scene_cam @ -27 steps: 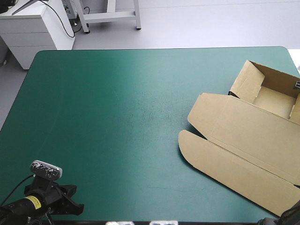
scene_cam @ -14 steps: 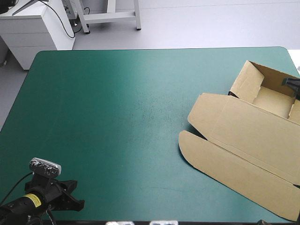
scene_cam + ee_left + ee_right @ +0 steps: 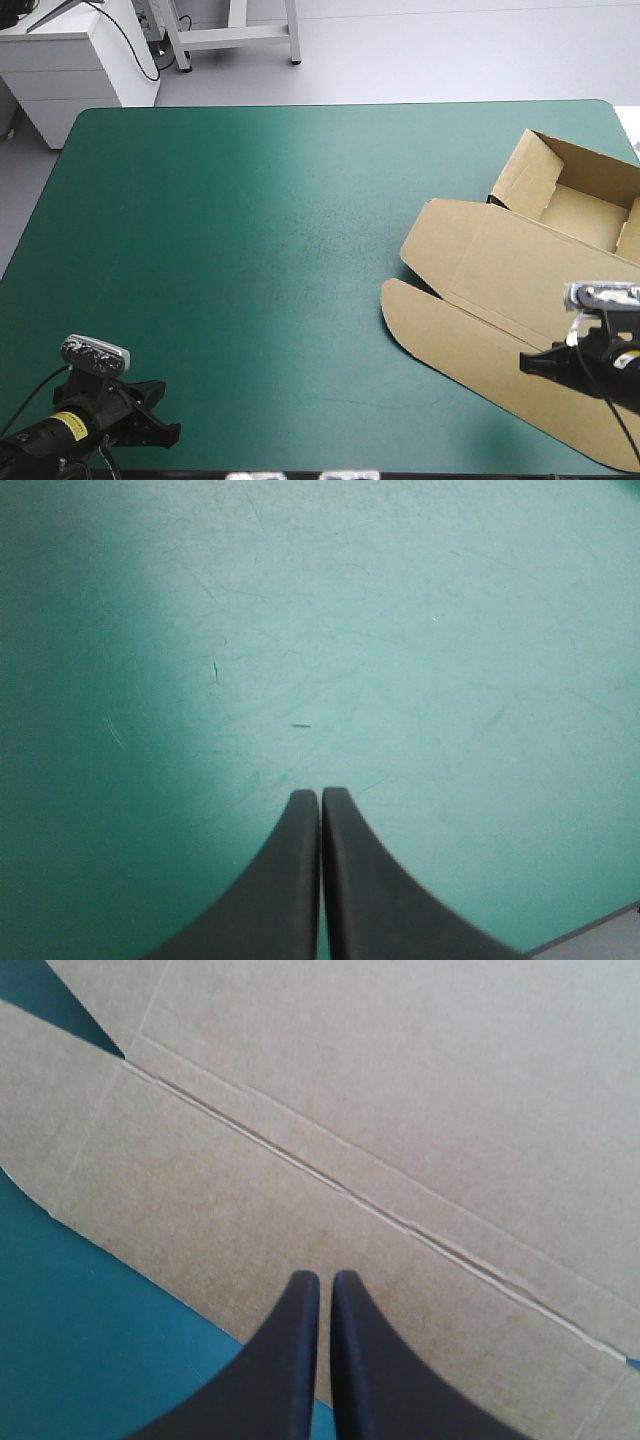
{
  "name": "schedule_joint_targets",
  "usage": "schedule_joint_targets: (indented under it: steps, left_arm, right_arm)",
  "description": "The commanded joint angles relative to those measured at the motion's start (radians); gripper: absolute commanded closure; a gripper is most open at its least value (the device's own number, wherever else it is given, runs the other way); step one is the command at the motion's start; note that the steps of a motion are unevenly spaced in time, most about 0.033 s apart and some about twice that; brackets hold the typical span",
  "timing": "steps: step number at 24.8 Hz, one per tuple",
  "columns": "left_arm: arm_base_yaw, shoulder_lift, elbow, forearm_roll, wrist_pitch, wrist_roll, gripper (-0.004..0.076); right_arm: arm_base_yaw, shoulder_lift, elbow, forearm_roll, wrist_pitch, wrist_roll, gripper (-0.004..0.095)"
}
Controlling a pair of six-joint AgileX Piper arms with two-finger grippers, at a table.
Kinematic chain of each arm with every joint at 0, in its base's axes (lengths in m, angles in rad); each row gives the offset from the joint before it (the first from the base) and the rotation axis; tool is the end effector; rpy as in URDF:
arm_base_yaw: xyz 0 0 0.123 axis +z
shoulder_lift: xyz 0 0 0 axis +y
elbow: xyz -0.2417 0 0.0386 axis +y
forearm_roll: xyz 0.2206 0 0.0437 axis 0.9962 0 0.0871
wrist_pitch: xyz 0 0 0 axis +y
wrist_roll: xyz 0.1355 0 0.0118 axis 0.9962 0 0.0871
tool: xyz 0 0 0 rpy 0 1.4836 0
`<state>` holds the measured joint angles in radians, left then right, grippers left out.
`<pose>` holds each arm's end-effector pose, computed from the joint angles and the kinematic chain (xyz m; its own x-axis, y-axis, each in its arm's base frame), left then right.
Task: Fold the box
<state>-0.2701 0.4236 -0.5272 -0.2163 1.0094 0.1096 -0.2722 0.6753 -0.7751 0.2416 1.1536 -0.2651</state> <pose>0.0925 -0.0513 0.2271 -0.6993 0.1866 -0.6901 0.3786 0.9155 -0.1361 0.1305 -0.0055 0.2613 -0.7990 0.0560 -0.5987 0.0092 0.9967 0.0811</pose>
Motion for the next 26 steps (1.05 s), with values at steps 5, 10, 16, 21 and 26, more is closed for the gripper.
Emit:
schedule_joint_targets:
  steps: [5,10,16,21,26]
  left_arm:
    - [-0.002,0.01,-0.027,-0.026,-0.046,-0.004,0.0732]
    - [-0.002,0.01,-0.027,-0.026,-0.046,-0.004,0.0732]
    - [-0.002,0.01,-0.027,-0.026,-0.046,-0.004,0.0732]
    - [-0.002,0.01,-0.027,-0.026,-0.046,-0.004,0.0732]
    - [-0.002,0.01,-0.027,-0.026,-0.046,-0.004,0.0732]
  right_arm:
    - [0.003,-0.264,0.163,0.041,-0.111,-0.059,0.0883]
    - [0.003,-0.32,0.186,0.044,-0.115,-0.059,0.0883]
    - [0.003,-0.322,0.186,0.044,-0.107,-0.059,0.0883]
    - [0.003,-0.322,0.186,0.044,-0.083,-0.059,0.0885]
    - [0.003,-0.322,0.186,0.044,-0.069,-0.059,0.0885]
